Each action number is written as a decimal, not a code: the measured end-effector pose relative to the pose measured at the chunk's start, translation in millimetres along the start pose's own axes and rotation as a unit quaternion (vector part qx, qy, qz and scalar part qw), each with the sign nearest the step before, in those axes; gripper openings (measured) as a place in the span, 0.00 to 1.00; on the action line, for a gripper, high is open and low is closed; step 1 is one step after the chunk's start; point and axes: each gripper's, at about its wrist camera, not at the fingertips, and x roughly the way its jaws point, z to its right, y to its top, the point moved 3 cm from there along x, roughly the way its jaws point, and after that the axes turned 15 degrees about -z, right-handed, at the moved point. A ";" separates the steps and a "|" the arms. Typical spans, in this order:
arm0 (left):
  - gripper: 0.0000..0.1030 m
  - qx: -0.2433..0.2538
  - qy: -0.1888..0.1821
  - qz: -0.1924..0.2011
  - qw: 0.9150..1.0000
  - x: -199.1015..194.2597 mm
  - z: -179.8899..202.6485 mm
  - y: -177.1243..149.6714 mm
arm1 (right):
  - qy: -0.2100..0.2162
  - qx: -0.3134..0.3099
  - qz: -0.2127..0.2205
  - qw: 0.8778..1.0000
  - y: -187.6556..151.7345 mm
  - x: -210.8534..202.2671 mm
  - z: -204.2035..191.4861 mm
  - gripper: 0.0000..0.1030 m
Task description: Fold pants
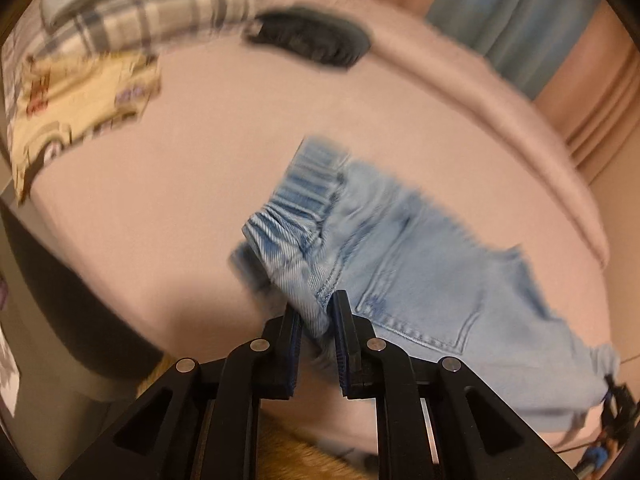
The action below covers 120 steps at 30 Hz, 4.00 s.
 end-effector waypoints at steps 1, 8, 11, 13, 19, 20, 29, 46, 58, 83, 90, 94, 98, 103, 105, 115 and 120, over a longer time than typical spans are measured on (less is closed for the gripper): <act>0.16 -0.003 0.005 -0.011 1.000 8.2 -2.8 -2.1 | -0.013 0.017 -0.025 0.999 -8.9 9.0 12.2 0.26; 0.22 0.016 0.047 -0.007 0.999 7.9 2.5 0.9 | -0.026 0.101 -0.032 0.994 -43.3 1.4 62.1 0.27; 0.23 0.015 0.048 -0.004 0.999 8.8 1.7 -1.7 | -0.100 0.072 0.016 0.992 -38.8 -18.9 60.7 0.22; 0.26 0.014 0.053 0.000 0.998 7.3 2.3 -3.6 | -0.116 0.053 0.006 0.992 -37.6 -18.1 62.1 0.20; 0.38 0.001 0.044 0.000 0.999 -1.5 -2.7 -6.3 | -0.181 0.034 -0.034 0.982 -30.8 -19.1 48.5 0.33; 0.38 -0.001 0.038 -0.003 0.999 -3.1 -4.2 -5.8 | -0.190 0.008 -0.027 0.981 -26.3 -24.6 31.8 0.47; 0.51 0.000 0.004 0.037 0.999 -15.7 -7.8 13.0 | 0.077 -0.240 -0.174 0.952 -48.1 40.8 -180.7 0.56; 0.30 0.001 -0.001 0.035 0.999 -17.6 -15.2 5.6 | 0.109 -0.344 -0.275 0.891 -129.1 178.8 -308.1 0.12; 0.39 0.005 0.032 0.017 0.999 0.5 -17.2 7.4 | 0.088 -0.340 -0.284 0.892 -134.8 207.7 -305.0 0.09; 0.42 0.085 0.046 0.057 0.994 20.9 63.7 57.4 | 0.057 -0.361 -0.257 0.895 -142.8 212.6 -314.5 0.10; 0.42 0.093 0.060 0.070 0.991 28.7 63.6 58.2 | 0.045 -0.369 -0.246 0.895 -144.5 213.0 -316.6 0.11; 0.42 0.103 0.072 0.078 0.989 31.3 67.2 56.2 | 0.034 -0.361 -0.247 0.899 -142.5 206.5 -318.4 0.20; 0.42 0.103 0.071 0.083 0.989 31.1 66.8 55.2 | -0.001 -0.376 -0.210 0.903 -140.2 184.9 -322.3 0.39; 0.42 0.102 0.063 0.086 0.989 30.6 65.6 54.7 | -0.028 -0.412 -0.192 0.890 -149.5 169.6 -324.3 0.39; 0.42 0.101 0.059 0.087 0.989 30.3 64.7 54.4 | -0.027 -0.424 -0.205 0.881 -156.4 174.4 -323.2 0.40; 0.42 0.106 0.047 0.089 0.989 30.4 61.8 54.6 | -0.066 -0.427 -0.190 0.882 -155.9 209.1 -326.0 0.48; 0.42 0.109 0.050 0.093 0.988 30.5 62.3 54.8 | -0.071 -0.420 -0.183 0.886 -156.7 217.0 -330.4 0.51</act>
